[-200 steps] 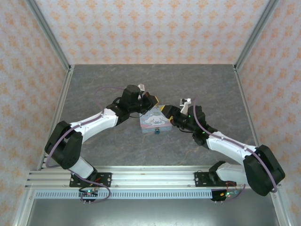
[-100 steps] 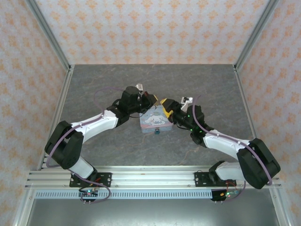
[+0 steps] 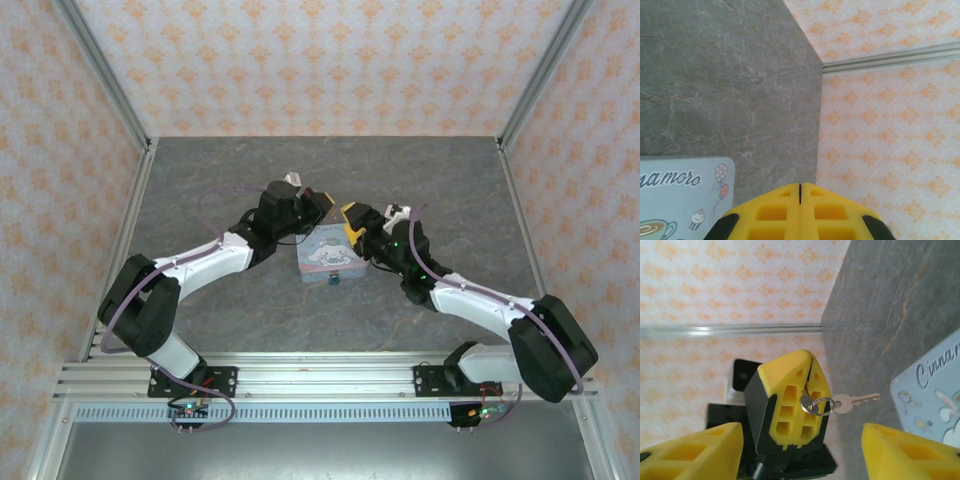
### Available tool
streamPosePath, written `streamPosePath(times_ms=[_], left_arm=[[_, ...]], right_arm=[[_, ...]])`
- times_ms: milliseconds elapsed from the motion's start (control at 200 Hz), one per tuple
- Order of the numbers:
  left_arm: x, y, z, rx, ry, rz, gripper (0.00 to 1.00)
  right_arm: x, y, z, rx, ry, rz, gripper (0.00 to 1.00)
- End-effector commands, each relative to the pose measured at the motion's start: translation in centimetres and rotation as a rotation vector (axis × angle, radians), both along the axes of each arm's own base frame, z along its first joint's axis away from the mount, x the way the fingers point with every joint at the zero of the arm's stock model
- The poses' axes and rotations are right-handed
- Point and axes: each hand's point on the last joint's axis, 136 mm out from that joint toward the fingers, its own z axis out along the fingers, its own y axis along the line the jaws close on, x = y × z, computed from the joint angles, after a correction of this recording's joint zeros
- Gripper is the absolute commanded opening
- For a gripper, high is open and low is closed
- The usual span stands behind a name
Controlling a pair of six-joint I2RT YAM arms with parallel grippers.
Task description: Unlock a padlock with a key
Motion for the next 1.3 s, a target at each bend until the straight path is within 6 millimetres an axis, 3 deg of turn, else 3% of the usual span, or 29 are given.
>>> streamPosePath(times_ms=[0,175,305,545,616,1291], left_arm=[[-1.3,0.0,-0.4,0.124,0.053,-0.076,0.0],[-2.9,0.0,-0.6,0.182,0.1,-0.15,0.0],[-3.6,-0.1,-0.5,0.186,0.115,-0.184,0.0],[-4.0,-0.4,0.2,0.176,0.114,-0.204,0.0],[-4.0,-0.4,0.3,0.173,0.112,-0.204,0.0],[-3.9,-1.2,0.5,0.151,0.107,-0.209,0.0]], right_arm=[[-0.8,-1.0,1.0,-0.247,-0.119,0.029,0.57],[-2.0,-1.2,0.9,-0.471,-0.275,0.142,0.47],[-2.8,-0.3,1.1,-0.525,-0.36,0.235,0.43],[-2.3,1.2,1.4,-0.471,-0.377,0.274,0.38],[-1.9,1.7,0.4,-0.465,-0.355,0.283,0.37],[-0.3,2.8,-0.8,-0.425,-0.319,0.275,0.27]])
